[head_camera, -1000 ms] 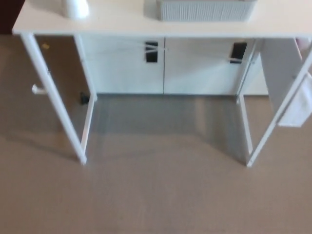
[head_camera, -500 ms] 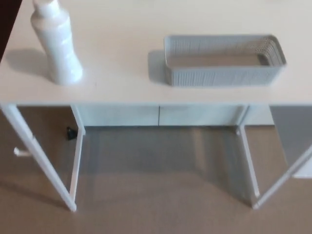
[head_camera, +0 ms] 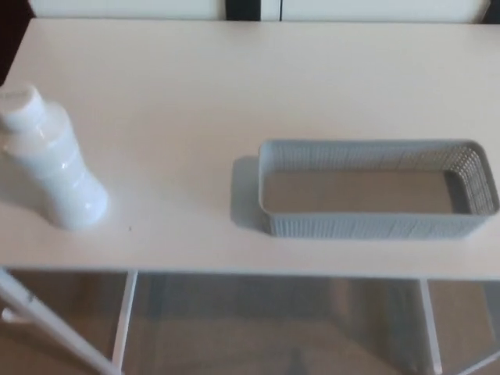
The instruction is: The robot walk up to a desk on which a bottle is kept on the left hand side and a container is kept on the right hand side. The robot uses its left hand to pick up the bottle and places it in the container.
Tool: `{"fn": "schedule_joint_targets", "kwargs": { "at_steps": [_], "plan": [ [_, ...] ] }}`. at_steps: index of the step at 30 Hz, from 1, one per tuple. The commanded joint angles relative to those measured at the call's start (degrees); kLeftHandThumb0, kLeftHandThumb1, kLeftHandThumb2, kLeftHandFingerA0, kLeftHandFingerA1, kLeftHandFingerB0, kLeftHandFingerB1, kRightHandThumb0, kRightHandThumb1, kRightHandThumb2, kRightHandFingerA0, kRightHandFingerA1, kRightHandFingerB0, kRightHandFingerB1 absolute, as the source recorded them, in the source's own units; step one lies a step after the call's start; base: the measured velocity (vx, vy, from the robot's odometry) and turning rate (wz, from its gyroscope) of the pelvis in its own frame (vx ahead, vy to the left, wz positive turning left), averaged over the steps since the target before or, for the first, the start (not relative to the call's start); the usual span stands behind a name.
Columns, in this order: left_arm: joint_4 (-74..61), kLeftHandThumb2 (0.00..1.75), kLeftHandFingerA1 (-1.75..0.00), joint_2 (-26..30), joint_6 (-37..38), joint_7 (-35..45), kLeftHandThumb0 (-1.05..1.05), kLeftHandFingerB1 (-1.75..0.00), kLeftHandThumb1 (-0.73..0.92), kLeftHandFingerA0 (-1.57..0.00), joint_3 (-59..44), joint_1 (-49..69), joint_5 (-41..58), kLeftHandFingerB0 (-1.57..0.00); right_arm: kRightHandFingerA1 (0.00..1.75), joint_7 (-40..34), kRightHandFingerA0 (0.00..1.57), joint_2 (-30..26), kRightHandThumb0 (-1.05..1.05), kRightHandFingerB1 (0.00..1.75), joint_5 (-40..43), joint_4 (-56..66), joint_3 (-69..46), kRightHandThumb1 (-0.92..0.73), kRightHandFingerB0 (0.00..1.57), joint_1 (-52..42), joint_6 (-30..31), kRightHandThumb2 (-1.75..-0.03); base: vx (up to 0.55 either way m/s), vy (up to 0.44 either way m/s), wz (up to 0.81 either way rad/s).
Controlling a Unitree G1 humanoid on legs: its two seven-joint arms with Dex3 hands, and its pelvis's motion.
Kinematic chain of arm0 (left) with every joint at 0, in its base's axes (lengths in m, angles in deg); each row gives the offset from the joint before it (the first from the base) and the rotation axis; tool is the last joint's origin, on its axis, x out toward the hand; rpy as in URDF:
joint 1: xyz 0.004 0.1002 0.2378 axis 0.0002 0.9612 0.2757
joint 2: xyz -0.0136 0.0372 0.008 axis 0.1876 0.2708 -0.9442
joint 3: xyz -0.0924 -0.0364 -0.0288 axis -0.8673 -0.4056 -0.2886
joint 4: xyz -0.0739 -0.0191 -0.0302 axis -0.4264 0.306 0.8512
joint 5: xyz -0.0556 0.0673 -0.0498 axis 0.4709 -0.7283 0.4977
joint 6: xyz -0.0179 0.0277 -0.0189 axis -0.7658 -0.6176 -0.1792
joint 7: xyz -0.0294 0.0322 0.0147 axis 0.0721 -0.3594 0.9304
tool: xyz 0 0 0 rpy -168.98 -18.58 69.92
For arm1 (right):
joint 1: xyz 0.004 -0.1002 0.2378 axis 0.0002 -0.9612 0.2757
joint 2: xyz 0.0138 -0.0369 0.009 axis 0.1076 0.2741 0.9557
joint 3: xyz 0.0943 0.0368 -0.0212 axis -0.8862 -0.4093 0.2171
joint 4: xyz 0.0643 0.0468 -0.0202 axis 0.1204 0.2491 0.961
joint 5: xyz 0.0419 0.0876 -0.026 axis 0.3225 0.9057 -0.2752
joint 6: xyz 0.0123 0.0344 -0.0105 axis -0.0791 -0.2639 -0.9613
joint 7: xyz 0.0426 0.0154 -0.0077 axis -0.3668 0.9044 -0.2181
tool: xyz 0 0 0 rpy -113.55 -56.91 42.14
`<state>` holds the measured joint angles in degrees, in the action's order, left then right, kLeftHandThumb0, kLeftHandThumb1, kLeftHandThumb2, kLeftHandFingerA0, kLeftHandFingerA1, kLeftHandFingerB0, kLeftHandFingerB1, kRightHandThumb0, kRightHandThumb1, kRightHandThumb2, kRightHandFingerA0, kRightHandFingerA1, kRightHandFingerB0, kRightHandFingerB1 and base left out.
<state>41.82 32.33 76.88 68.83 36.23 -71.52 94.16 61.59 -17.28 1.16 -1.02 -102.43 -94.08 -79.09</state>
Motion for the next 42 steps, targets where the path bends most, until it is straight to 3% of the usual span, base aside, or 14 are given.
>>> {"fn": "schedule_joint_targets", "kwargs": {
  "at_steps": [1, 17, 18, 19, 20, 21, 23, 24, 30, 32, 33, 37, 38, 42],
  "plan": [
    [-0.49, 0.56, -0.52, 1.18, -0.69, -0.31, -0.21, -0.45, 0.58, -0.61, -0.38, 0.20, 0.38, -0.46, 0.93, -0.02, 0.43, 0.21, -0.17, 0.67, 1.63, 0.77, -0.52, -0.46, 0.08, -0.37, -0.37, -1.33, 0.20, 0.237, 0.00],
    [-1.22, 0.57, -0.54, 1.28, -1.06, -0.49, -0.20, -0.47, 0.58, -0.60, -0.90, -0.06, 1.02, -0.47, 0.89, -0.43, 0.49, 0.47, -0.23, 0.68, 1.87, 2.16, -0.57, -0.51, 0.17, 0.34, 1.04, -1.24, 0.07, 0.039, 0.02],
    [-1.64, 0.56, -0.54, 1.37, -1.34, -0.29, -0.21, -0.47, 0.59, -0.60, -0.91, 0.04, 1.08, -0.47, 1.12, -0.36, 0.42, 0.46, -0.24, 0.71, 1.93, 2.32, -0.55, -0.44, 0.07, 0.40, 1.21, -1.35, 0.00, 0.000, 0.00],
    [-2.24, 0.57, -0.54, 1.46, -1.59, -0.18, -0.21, -0.47, 0.59, -0.59, -0.90, 0.22, 1.09, -0.46, 0.87, -0.36, 0.47, 0.47, -0.30, 0.68, 1.92, 2.76, -0.48, -0.50, 0.17, 0.40, 1.66, -1.25, 0.00, 0.000, 0.00],
    [-2.44, 0.57, -0.54, 1.51, -1.60, -0.27, -0.21, -0.47, 0.59, -0.59, -0.84, 0.30, 0.98, -0.46, 0.87, -0.43, 0.47, 0.43, -0.30, 0.68, 1.82, 2.95, -0.42, -0.50, 0.17, 0.35, 1.87, -1.25, 0.00, 0.000, 0.00],
    [-2.45, 0.56, -0.54, 1.46, -1.63, -0.28, -0.20, -0.47, 0.59, -0.60, -0.88, 0.29, 1.04, -0.47, 1.11, -0.45, 0.42, 0.40, -0.24, 0.71, 1.81, 3.04, -0.41, -0.45, 0.08, 0.34, 2.00, -1.34, 0.00, 0.000, 0.00],
    [-2.43, 0.56, -0.54, 1.44, -1.41, -0.35, -0.21, -0.47, 0.59, -0.60, -0.90, 0.37, 0.98, -0.47, 1.11, -0.27, 0.41, 0.42, -0.23, 0.71, 2.06, 3.30, -0.50, -0.45, 0.07, 0.28, 2.20, -1.34, 0.00, 0.000, 0.00],
    [-2.32, 0.56, -0.53, 1.49, -1.09, -0.51, -0.21, -0.47, 0.59, -0.61, -0.86, 0.44, 0.82, -0.48, 0.87, -0.37, 0.46, 0.32, -0.26, 0.67, 1.93, 3.23, -0.47, -0.51, 0.16, 0.30, 2.29, -1.25, 0.00, 0.000, 0.00],
    [-5.43, 0.56, -0.53, 0.88, -5.48, 2.81, -0.21, -0.45, 0.60, -0.60, -2.65, 2.30, 4.69, -0.45, 0.91, 0.66, 0.42, 0.50, -0.20, 0.65, 3.33, 6.06, -1.18, -0.50, 0.07, -2.24, 2.43, -1.31, 0.00, 0.000, 0.00],
    [-8.56, 0.57, -0.58, 0.40, -7.91, 5.10, -0.20, -0.46, 0.58, -0.48, -4.66, 3.75, 8.17, -0.36, 0.91, 2.02, 0.40, 0.73, -0.21, 0.64, 4.40, 9.34, -1.18, -0.47, 0.04, -4.00, 4.15, -1.30, 0.00, 0.000, 0.00],
    [-12.07, 0.90, -0.63, -0.03, -11.30, 6.15, -0.13, -0.56, 0.39, -0.33, -6.90, 5.19, 11.80, -0.23, 0.89, 3.32, 0.38, 0.82, -0.22, 0.63, 5.33, 12.10, -1.14, -0.46, 0.04, -5.83, 5.42, -1.30, 0.00, 0.000, 0.00],
    [-23.29, 0.93, -0.59, -0.10, -21.45, 7.46, -0.15, -0.52, 0.44, -0.19, -13.85, 8.70, 21.38, -0.11, 0.88, 6.33, 0.37, 0.49, -0.16, 0.65, 7.64, 20.64, -1.41, -0.43, 0.05, -11.46, 7.82, -1.34, 0.00, 0.000, 0.00],
    [-24.61, 0.58, -0.53, 0.61, -22.81, 7.85, -0.24, -0.36, 0.63, -0.18, -15.49, 9.11, 23.07, -0.11, 0.84, 6.93, 0.37, 0.18, -0.21, 0.66, 7.99, 22.18, -1.55, -0.48, 0.10, -12.65, 7.74, -1.30, 0.00, 0.000, 0.00],
    [-25.03, 0.57, -0.49, 6.54, -21.92, 9.10, -0.46, -0.31, 0.53, -0.24, -25.22, 7.84, 28.57, -0.09, 0.93, 10.31, 0.41, -1.40, -0.14, 0.64, 11.44, 26.78, -3.64, -0.48, 0.03, -18.07, 7.09, -1.34, 0.00, 0.000, 0.00]
  ]
}}
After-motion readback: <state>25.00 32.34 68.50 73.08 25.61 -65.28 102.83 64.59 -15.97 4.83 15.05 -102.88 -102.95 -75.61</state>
